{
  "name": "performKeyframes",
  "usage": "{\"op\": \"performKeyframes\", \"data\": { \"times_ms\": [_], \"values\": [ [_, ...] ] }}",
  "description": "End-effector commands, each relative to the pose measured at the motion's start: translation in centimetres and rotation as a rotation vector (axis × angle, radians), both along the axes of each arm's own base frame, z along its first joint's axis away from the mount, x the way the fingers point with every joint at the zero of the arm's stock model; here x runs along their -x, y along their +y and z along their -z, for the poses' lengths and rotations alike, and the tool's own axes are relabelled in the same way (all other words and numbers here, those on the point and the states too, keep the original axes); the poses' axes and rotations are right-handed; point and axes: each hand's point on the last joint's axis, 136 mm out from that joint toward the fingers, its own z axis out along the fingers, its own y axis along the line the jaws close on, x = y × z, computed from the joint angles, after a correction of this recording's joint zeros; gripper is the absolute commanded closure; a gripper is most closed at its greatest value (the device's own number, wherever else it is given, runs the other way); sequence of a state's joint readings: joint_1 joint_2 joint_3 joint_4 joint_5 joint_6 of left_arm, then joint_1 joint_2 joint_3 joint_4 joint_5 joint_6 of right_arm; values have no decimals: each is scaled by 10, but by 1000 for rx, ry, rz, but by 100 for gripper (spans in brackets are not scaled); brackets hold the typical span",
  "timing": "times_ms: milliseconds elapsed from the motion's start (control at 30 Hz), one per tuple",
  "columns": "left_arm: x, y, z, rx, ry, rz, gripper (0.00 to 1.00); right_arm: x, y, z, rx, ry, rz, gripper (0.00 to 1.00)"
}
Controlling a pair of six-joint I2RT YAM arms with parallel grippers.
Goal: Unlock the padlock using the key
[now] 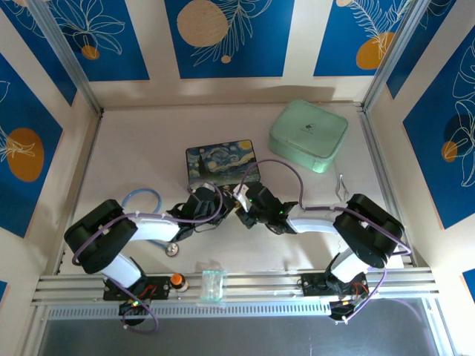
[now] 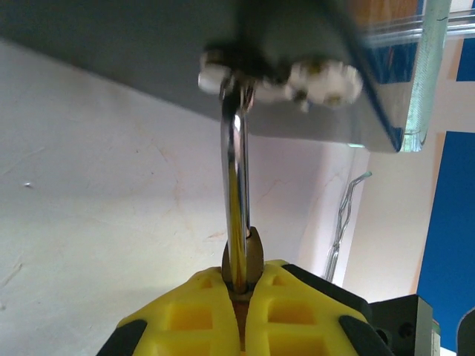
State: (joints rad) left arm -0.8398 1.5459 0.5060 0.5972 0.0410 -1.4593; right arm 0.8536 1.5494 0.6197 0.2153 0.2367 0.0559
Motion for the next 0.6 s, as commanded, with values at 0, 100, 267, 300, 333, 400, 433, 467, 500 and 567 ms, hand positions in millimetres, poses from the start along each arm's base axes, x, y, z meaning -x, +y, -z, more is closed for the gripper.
{"op": "performKeyframes", "data": {
  "times_ms": [0,100,267,300,333,400,433,467,500,567],
  "values": [
    [1,-13,-14,43,-20,52,100,-3,15,-17,-86,5,-62,92],
    [3,-11,-9,40,-15,54,100,-2,14,-21,-147,75,-80,96],
    [4,-6,-6,35,-14,45,100,2,10,-34,-320,224,-100,96],
    [4,-6,-6,36,-15,45,100,2,8,-36,-354,259,-100,96],
    [4,-6,-5,34,-15,45,100,3,7,-37,-381,286,-103,97],
    [5,-5,-5,32,-15,48,100,4,4,-38,-435,348,-104,96],
    [5,-5,-4,30,-15,49,100,4,3,-38,-458,376,-105,96],
    [6,-4,-4,28,-14,50,100,3,0,-37,-474,407,-96,96],
    [6,-3,-3,25,-11,50,100,2,-2,-36,-489,435,-91,96],
    [7,0,0,14,-7,45,100,-3,-8,-32,-504,476,-59,96]
  ]
}}
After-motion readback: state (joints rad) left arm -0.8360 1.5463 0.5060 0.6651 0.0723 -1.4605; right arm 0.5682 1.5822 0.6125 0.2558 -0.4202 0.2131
